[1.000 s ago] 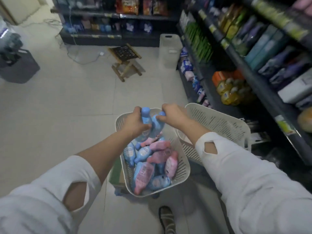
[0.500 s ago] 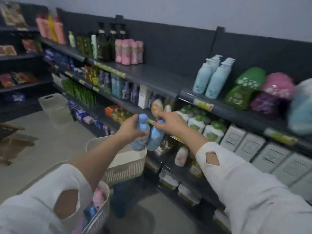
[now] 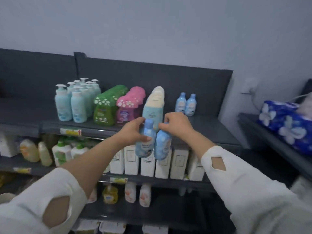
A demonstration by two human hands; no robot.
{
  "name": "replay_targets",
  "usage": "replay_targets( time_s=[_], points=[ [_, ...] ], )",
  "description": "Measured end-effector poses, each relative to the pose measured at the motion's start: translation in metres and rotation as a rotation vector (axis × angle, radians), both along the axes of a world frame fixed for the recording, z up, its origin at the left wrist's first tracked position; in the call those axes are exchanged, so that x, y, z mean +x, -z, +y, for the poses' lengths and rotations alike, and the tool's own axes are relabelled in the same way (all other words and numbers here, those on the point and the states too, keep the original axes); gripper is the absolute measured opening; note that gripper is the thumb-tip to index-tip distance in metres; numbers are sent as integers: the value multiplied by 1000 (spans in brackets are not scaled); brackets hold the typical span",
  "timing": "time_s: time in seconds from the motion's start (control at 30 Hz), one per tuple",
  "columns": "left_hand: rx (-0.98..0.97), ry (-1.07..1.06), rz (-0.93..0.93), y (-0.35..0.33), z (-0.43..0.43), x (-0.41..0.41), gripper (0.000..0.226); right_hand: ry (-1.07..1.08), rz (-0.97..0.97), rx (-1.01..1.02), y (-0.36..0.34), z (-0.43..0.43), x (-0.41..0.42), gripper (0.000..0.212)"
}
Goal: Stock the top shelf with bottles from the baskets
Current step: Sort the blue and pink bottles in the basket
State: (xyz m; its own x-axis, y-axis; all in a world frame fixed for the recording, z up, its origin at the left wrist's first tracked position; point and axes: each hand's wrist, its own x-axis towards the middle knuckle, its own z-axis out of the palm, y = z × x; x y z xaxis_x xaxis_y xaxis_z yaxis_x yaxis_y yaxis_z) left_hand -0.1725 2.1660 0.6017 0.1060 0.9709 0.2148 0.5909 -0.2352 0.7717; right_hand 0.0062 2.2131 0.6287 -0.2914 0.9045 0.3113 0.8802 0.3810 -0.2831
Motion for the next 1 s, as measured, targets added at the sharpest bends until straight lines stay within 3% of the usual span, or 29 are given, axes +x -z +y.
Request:
replay_targets(
  time_s=[0.17,0.33,0.57,0.7,0.9,1.0],
  points=[
    [90,118,30,-24,56,88,44,219,49,66,-17,37,93,22],
    [136,96,26,-27,124,135,41,332,18,96,-21,88,137,29],
    [110,-14,51,-20,234,162,55,443,-12,47,-25,172,147,30],
    [71,-15,45,-13,284,175,46,515,-38,40,-24,216,149,27],
    [70,-22,44,-4,328,181,58,528,-5,11,-20,270,148,30],
    [59,-14,154,1,336,179,63,499,-15,-6,-16,288,144,33]
  ],
)
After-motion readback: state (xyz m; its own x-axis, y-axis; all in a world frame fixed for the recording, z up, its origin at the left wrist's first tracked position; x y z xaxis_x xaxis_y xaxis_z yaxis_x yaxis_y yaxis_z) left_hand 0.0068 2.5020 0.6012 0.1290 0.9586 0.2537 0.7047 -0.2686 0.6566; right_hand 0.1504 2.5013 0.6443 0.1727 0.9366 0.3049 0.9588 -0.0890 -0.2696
